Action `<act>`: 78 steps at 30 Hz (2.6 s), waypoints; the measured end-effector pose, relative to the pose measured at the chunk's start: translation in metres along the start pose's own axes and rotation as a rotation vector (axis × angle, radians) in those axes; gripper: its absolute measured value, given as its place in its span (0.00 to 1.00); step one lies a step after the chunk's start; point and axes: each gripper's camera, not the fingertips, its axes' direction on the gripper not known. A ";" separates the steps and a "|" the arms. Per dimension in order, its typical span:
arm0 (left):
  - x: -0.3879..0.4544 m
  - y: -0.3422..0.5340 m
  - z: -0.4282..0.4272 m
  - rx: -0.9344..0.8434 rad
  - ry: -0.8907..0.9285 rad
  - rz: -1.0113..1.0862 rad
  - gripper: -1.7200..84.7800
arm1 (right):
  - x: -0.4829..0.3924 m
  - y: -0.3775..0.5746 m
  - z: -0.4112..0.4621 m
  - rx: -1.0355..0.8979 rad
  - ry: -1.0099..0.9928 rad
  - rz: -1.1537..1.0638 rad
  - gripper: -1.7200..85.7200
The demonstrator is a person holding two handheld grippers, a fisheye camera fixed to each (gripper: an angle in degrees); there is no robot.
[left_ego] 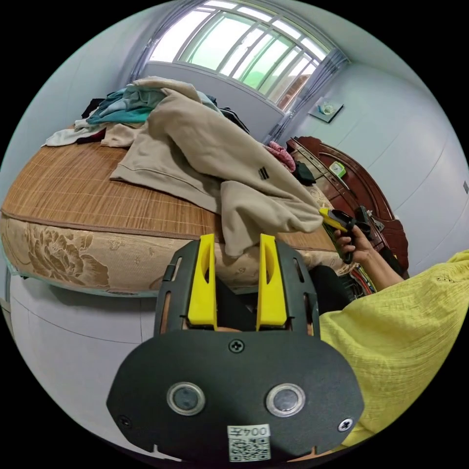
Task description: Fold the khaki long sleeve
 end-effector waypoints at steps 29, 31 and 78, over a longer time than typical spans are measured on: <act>0.370 -0.268 0.336 -0.525 -0.351 0.812 0.05 | 0.117 0.108 -0.090 0.278 0.056 0.237 0.23; 0.383 -0.280 0.308 -0.453 -0.341 0.775 0.04 | 0.118 0.104 -0.094 0.286 0.078 0.232 0.23; 0.738 -0.462 0.797 -1.322 -0.206 1.712 0.19 | 0.195 0.071 0.009 -0.093 -0.089 0.047 0.19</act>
